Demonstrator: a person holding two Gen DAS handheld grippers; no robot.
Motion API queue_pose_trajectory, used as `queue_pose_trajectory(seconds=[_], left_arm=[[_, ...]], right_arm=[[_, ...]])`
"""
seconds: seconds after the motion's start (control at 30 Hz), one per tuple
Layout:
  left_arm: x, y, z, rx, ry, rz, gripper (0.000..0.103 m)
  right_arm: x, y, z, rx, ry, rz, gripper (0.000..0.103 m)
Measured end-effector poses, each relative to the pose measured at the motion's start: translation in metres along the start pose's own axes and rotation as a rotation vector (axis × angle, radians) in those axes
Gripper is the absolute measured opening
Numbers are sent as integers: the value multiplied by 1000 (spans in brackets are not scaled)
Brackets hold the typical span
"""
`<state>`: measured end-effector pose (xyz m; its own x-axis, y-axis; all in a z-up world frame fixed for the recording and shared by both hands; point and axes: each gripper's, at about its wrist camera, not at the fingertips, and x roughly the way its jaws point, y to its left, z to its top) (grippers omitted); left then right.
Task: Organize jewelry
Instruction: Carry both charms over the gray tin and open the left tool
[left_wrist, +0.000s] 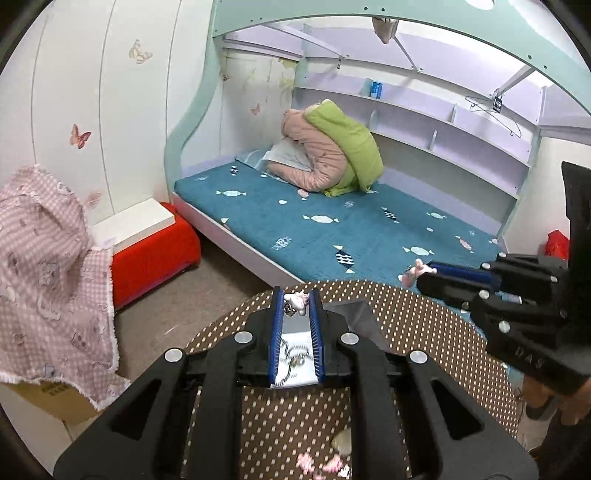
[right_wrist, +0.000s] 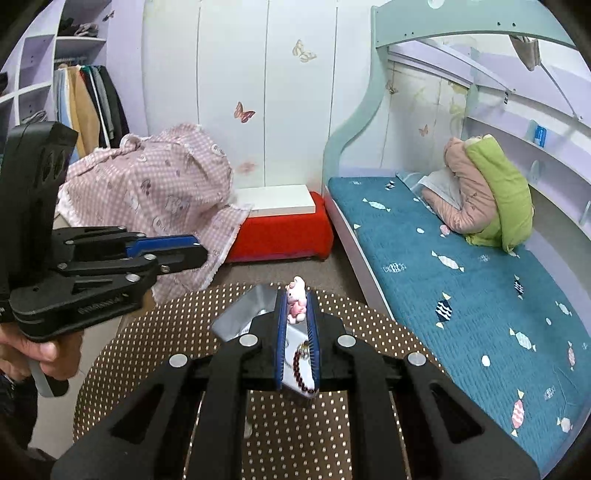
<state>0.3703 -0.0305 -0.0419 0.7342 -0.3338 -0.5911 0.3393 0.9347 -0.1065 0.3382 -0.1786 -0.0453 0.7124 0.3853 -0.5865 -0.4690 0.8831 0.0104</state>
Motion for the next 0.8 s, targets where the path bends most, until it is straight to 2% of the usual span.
queue_pose_trajectory(seconds=[0.17, 0.57, 0.63, 0.67, 0.7, 0.73, 0.77, 0.8], left_arm=[[28, -4, 15, -9, 33, -14, 14], [74, -9, 12, -11, 116, -23, 15], [79, -8, 10, -17, 127, -17, 18], [81, -7, 10, -20, 133, -9, 32], [82, -7, 10, -23, 130, 4, 54], [81, -7, 10, -27, 118, 24, 64], [79, -5, 10, -31, 106, 42, 79], [77, -4, 10, -35, 95, 52, 83]], right_arm=[[14, -5, 4, 7, 18, 1, 9], [53, -18, -8, 45, 109, -3, 10], [56, -18, -11, 50, 121, -8, 11], [57, -19, -12, 52, 124, -14, 11], [59, -19, -14, 55, 131, -18, 11], [61, -20, -15, 59, 139, -20, 11], [62, -21, -16, 61, 142, -24, 13], [63, -22, -18, 67, 145, -28, 18]])
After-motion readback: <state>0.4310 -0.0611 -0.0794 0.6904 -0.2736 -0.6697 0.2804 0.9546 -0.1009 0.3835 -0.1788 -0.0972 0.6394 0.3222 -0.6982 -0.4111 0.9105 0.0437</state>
